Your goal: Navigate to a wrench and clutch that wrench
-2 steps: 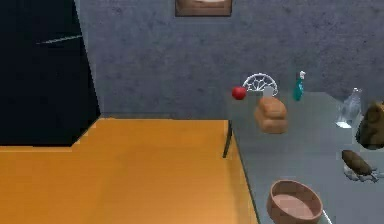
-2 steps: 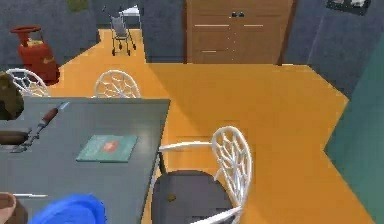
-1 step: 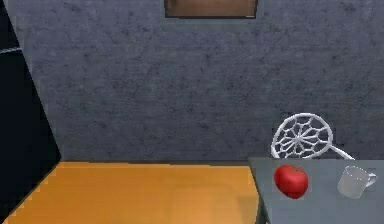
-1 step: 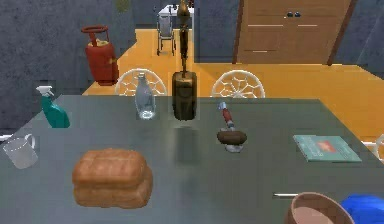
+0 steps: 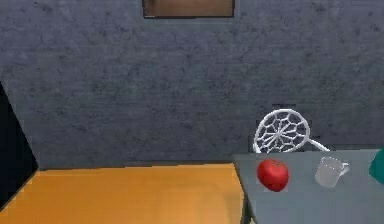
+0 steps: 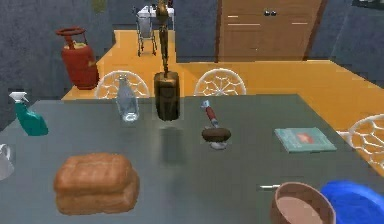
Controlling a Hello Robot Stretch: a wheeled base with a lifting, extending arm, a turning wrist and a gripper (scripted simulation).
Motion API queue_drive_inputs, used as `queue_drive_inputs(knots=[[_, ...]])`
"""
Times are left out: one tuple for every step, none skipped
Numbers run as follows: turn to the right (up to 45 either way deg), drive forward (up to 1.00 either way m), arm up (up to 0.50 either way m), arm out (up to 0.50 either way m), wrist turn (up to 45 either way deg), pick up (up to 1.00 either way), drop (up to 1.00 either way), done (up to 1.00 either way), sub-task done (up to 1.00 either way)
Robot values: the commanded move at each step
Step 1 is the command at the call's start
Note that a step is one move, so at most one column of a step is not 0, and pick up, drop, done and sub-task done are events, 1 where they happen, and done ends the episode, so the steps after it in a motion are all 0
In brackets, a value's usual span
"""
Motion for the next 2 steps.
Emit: queue_drive_inputs(knots=[[0.0, 0.3, 0.0, 0.0, 0.0, 0.0, 0.0, 0.0, 0.0], [21.0, 0.0, 0.0, 0.0, 0.0, 0.0, 0.0, 0.0, 0.0]])
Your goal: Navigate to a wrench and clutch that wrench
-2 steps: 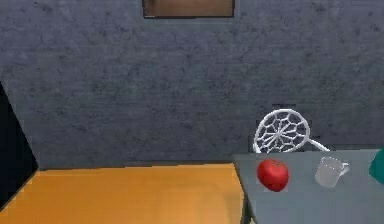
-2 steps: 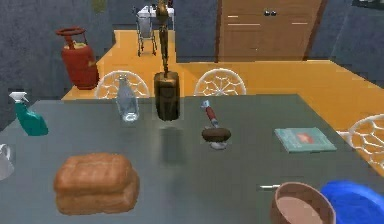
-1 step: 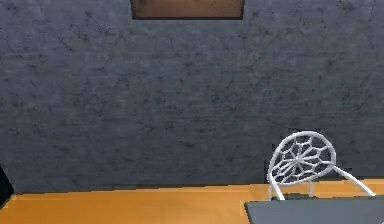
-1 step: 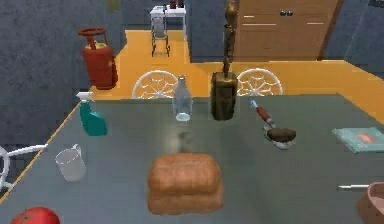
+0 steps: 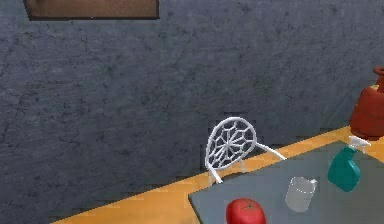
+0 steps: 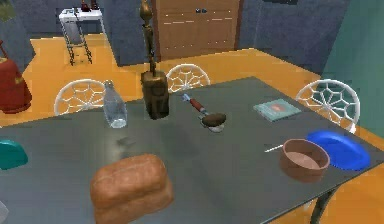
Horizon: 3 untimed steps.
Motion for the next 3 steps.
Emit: queue_drive_inputs(knots=[[0.0, 0.0, 0.5, 0.0, 0.0, 0.0, 0.0, 0.0, 0.0], [0.0, 0.0, 0.38, 0.0, 0.0, 0.0, 0.0, 0.0, 0.0], [0.0, 0.0, 0.0, 0.5, 0.0, 0.0, 0.0, 0.0, 0.0]])
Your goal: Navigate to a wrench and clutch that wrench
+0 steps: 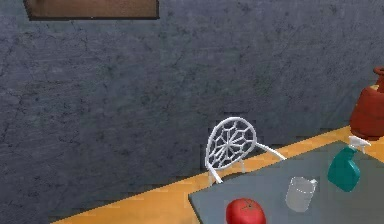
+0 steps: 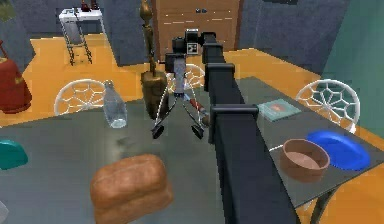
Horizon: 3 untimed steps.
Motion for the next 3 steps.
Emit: queue_drive_inputs(knots=[[0.0, 0.0, 0.0, 0.0, 45.0, 0.0, 0.0, 0.0, 0.0], [0.0, 0.0, 0.0, 0.0, 45.0, 0.0, 0.0, 0.0, 0.0], [0.0, 0.0, 0.0, 0.0, 45.0, 0.0, 0.0, 0.0, 0.0]])
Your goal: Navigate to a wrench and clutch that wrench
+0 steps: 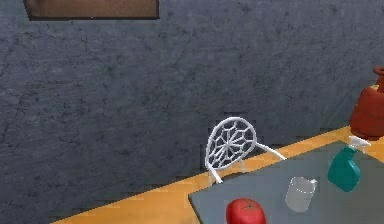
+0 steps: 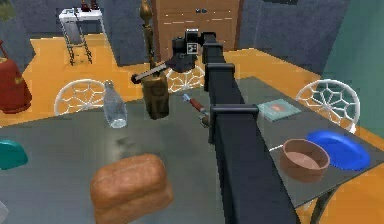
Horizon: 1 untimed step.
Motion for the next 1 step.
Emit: queue_drive_inputs(knots=[[0.0, 0.0, 0.0, 0.0, 45.0, 0.0, 0.0, 0.0, 0.0]])
